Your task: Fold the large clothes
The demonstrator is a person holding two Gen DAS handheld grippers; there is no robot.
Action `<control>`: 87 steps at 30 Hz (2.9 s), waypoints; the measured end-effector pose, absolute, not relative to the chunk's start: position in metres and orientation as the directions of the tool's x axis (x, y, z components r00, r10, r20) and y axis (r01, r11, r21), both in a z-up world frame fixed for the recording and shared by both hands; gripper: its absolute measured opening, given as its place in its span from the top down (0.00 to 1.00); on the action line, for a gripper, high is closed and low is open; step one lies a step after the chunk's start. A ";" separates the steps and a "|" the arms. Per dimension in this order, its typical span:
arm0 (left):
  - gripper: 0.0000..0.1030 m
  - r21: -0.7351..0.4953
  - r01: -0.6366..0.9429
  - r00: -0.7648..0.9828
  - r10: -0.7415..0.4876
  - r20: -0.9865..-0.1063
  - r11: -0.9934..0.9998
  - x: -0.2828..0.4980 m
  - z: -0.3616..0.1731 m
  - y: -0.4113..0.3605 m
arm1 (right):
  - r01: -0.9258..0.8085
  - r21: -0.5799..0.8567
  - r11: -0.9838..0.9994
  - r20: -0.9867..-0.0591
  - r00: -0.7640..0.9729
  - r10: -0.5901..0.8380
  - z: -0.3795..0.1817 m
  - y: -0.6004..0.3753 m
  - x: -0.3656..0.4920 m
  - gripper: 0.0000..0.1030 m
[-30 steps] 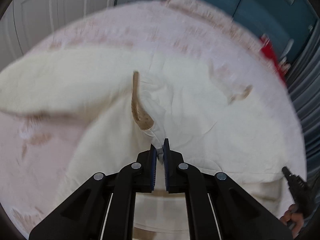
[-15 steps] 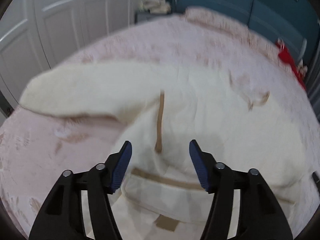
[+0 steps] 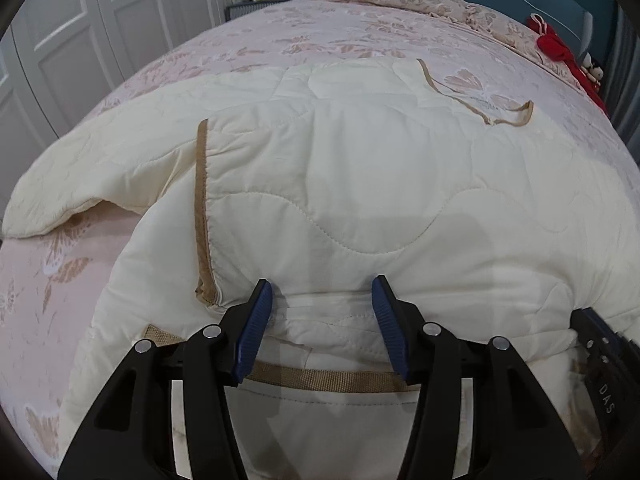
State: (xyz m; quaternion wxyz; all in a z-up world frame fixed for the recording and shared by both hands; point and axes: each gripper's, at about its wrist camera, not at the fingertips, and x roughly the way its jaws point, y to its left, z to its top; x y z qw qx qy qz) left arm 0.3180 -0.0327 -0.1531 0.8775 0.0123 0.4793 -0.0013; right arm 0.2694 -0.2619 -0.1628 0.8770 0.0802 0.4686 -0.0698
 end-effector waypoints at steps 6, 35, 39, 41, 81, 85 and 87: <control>0.51 -0.120 0.007 0.563 -0.103 -0.820 0.993 0.310 -0.140 -0.014 | 0.192 0.022 0.981 -0.810 0.579 -0.095 -0.162 -0.253 0.267 0.90; 0.95 -0.422 -0.100 0.794 -0.183 -0.580 0.901 0.380 0.040 0.182 | 0.167 0.162 0.973 -0.835 0.548 0.045 -0.104 -0.221 0.136 0.53; 0.94 -0.395 0.195 0.739 -0.400 -0.543 0.898 0.365 0.076 0.024 | 0.181 0.184 0.966 -0.825 0.563 0.052 -0.100 -0.228 0.130 0.52; 0.79 -0.404 0.279 0.674 -0.477 -0.564 0.871 0.354 0.066 -0.036 | 0.194 0.185 0.963 -0.824 0.565 0.044 -0.100 -0.235 0.126 0.48; 0.89 -0.259 -0.174 0.496 -0.143 -0.857 0.950 0.332 -0.137 0.073 | 0.381 0.280 0.881 -0.818 0.575 0.012 -0.133 -0.353 0.233 0.94; 0.89 -0.192 -0.153 0.500 -0.092 -0.861 0.970 0.333 -0.142 0.062 | 0.371 0.228 0.900 -0.828 0.561 -0.022 -0.147 -0.346 0.237 0.94; 0.89 -0.167 -0.145 0.505 -0.072 -0.860 0.975 0.333 -0.144 0.058 | 0.366 0.210 0.906 -0.827 0.561 -0.034 -0.152 -0.343 0.237 0.94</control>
